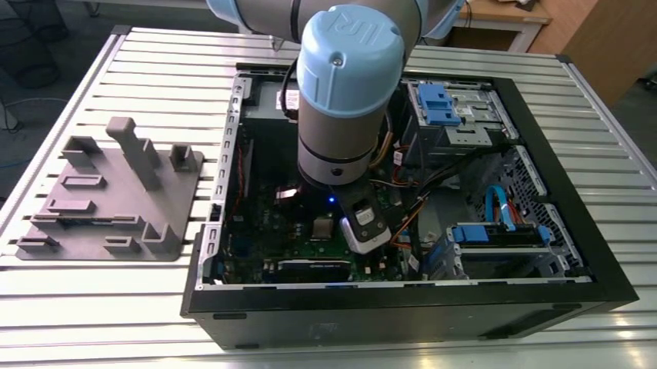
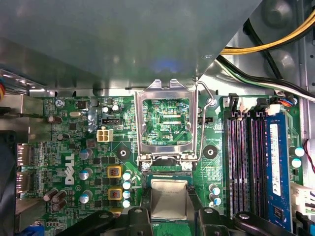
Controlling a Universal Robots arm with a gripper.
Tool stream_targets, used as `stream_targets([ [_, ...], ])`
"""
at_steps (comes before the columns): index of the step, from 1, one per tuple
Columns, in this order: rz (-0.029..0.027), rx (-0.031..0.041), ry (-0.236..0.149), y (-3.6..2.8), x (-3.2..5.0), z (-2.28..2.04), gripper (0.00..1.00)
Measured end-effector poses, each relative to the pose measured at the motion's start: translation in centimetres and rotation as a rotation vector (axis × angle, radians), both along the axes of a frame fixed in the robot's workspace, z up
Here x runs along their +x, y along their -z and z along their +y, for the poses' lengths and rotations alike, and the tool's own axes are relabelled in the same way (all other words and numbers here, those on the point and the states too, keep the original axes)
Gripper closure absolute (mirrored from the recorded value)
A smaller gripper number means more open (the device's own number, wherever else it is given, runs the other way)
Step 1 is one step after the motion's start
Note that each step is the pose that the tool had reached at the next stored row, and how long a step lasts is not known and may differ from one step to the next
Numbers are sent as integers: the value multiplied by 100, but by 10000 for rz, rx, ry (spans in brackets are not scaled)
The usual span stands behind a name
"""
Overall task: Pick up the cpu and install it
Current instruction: 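Place the cpu into insertion slot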
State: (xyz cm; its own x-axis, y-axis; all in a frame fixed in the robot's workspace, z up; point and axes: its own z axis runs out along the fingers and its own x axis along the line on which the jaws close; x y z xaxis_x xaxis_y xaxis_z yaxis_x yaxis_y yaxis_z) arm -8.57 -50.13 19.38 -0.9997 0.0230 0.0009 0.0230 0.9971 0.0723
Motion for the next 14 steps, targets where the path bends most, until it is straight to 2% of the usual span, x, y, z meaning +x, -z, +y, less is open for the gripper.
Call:
stream_targets([
  [14,1,1,0,0,0,0,62],
])
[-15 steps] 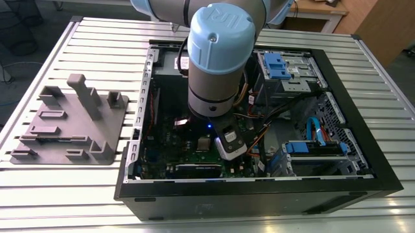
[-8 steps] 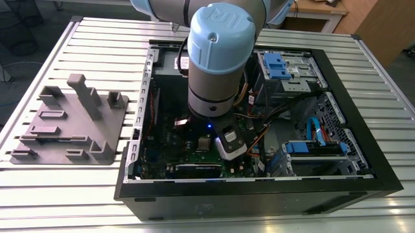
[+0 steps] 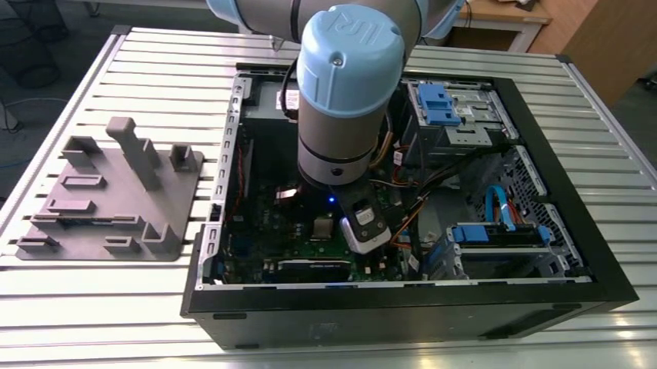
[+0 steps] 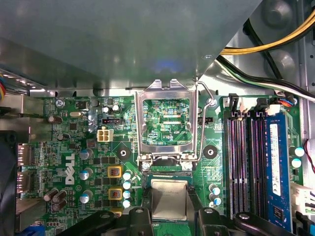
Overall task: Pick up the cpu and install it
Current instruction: 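Place the cpu into insertion slot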
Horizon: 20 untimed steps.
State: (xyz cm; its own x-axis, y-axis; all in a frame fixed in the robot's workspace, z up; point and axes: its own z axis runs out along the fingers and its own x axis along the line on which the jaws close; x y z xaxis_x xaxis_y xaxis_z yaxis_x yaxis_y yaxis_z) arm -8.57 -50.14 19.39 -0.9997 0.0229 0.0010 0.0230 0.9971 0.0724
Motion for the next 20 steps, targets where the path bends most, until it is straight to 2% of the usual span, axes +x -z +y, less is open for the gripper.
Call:
stream_targets([
  [5,0,1,0,0,0,0,61],
  [6,0,1,1,0,0,0,55],
  [20,0,1,0,32,-1,0,55],
])
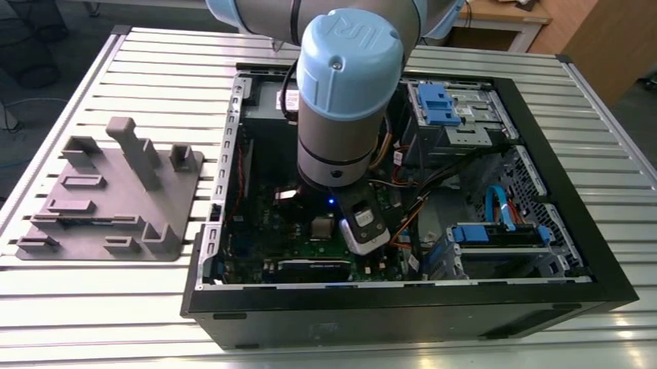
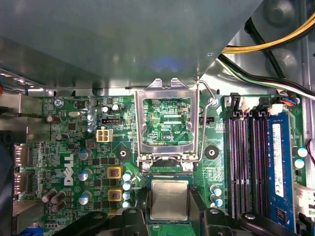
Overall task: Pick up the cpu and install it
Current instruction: 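Place the cpu into insertion slot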
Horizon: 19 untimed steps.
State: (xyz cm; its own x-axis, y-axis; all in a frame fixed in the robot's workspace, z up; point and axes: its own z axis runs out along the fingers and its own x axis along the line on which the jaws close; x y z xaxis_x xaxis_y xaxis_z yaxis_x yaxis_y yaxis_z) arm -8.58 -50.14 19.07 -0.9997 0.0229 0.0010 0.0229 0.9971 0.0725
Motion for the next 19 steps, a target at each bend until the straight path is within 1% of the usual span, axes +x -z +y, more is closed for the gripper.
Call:
stream_targets([
  [14,3,-4,0,3,-8,0,55],
  [16,1,-2,0,3,-8,0,58],
  [19,0,-1,0,4,-8,0,58],
])
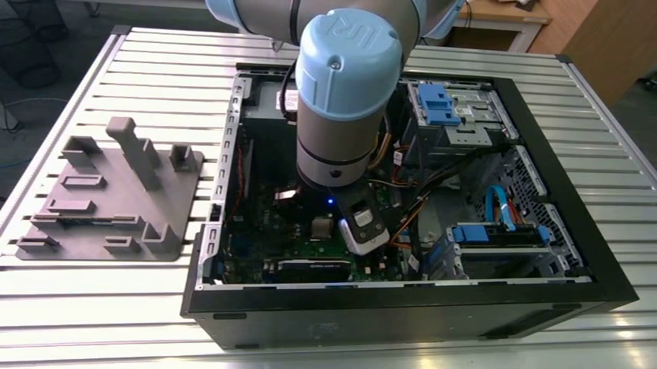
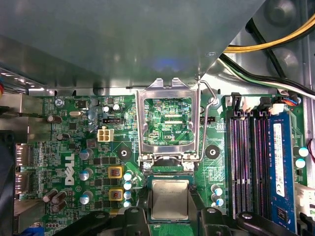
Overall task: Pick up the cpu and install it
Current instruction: 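Place the cpu into insertion slot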
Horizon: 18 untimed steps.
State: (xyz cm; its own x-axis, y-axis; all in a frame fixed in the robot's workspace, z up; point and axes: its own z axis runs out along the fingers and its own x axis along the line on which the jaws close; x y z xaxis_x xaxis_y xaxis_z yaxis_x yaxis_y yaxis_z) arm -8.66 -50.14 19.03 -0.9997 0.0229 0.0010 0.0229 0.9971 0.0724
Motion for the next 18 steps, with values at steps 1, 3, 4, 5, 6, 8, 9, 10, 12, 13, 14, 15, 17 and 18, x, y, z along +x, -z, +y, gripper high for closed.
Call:
stream_targets([
  [1,-1,1,0,0,0,0,58],
  [3,-1,1,0,0,0,0,59],
  [4,0,1,0,0,-1,0,59],
  [5,-1,1,0,0,-1,0,59],
  [6,-1,1,0,0,-1,0,59],
  [8,-1,1,0,0,-2,0,59],
  [9,-1,1,0,0,-3,0,59],
  [10,0,1,0,0,-3,0,59],
  [12,-1,1,0,0,-3,0,59],
  [13,-1,1,-1,0,-3,0,59],
  [14,-1,2,0,0,-4,0,59],
  [15,-1,1,0,0,-4,0,59],
  [17,-1,1,0,0,-4,0,59],
  [18,-1,1,0,0,-4,0,59],
])
